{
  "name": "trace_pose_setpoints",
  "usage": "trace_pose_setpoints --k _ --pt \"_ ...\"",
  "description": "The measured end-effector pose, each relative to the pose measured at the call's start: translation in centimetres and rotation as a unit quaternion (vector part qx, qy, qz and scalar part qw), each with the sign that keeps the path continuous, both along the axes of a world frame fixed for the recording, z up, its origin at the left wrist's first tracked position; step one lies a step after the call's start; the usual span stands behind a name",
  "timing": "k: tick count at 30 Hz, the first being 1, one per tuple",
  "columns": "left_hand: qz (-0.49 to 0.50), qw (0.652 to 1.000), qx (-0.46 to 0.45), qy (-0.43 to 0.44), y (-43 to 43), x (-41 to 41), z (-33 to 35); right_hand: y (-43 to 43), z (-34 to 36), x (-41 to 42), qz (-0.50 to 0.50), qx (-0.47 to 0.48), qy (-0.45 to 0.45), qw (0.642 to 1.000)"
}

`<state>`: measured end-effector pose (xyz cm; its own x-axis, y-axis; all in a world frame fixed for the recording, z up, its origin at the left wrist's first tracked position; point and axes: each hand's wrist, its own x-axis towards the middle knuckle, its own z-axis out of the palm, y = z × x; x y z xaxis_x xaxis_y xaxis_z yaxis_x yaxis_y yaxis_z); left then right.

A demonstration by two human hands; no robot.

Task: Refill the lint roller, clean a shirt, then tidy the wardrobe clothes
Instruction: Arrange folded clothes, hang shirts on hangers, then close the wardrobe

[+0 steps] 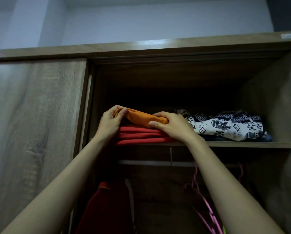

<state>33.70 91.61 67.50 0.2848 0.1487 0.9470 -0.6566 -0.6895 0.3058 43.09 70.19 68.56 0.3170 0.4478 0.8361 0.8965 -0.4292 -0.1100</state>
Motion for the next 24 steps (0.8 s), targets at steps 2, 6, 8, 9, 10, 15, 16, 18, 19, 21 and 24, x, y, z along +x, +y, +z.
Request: trace_pose_setpoints --k 2,6,8,9,10,15,16,18,19,21,24 --pt "-0.008 1.000 0.010 0.010 0.2 -0.2 0.2 0.2 0.0 0.0 0.041 0.039 -0.002 0.998" --pt "-0.013 0.999 0.024 0.040 0.6 -0.6 0.4 0.6 0.3 0.6 0.109 0.126 0.025 0.986" --pt "-0.010 0.997 0.037 0.067 0.6 -0.8 0.7 0.9 0.7 0.9 0.121 0.159 0.037 0.979" --pt "-0.008 0.995 0.048 0.087 0.6 -0.9 0.9 1.0 0.9 1.0 0.129 0.175 0.049 0.975" --pt "0.001 0.992 0.063 0.108 0.7 -1.0 1.2 1.1 1.0 1.1 0.137 0.188 0.061 0.971" --pt "0.105 0.967 0.178 0.147 0.8 -0.8 2.2 1.3 0.6 1.0 0.128 0.199 0.049 0.970" --pt "0.110 0.965 0.190 0.145 0.8 -0.7 2.3 1.4 0.5 1.0 0.123 0.199 0.043 0.971" --pt "0.102 0.961 0.204 0.157 0.9 -0.7 2.5 1.5 0.4 1.2 0.123 0.202 0.035 0.971" --pt "0.094 0.959 0.207 0.166 1.0 -0.8 2.6 1.5 0.3 1.2 0.126 0.203 0.032 0.970" --pt "0.078 0.960 0.206 0.170 1.2 -0.9 2.6 1.4 0.3 1.2 0.132 0.203 0.022 0.970" --pt "0.061 0.969 0.186 0.148 1.4 -0.6 2.1 1.4 0.2 1.2 0.135 0.205 0.014 0.969"
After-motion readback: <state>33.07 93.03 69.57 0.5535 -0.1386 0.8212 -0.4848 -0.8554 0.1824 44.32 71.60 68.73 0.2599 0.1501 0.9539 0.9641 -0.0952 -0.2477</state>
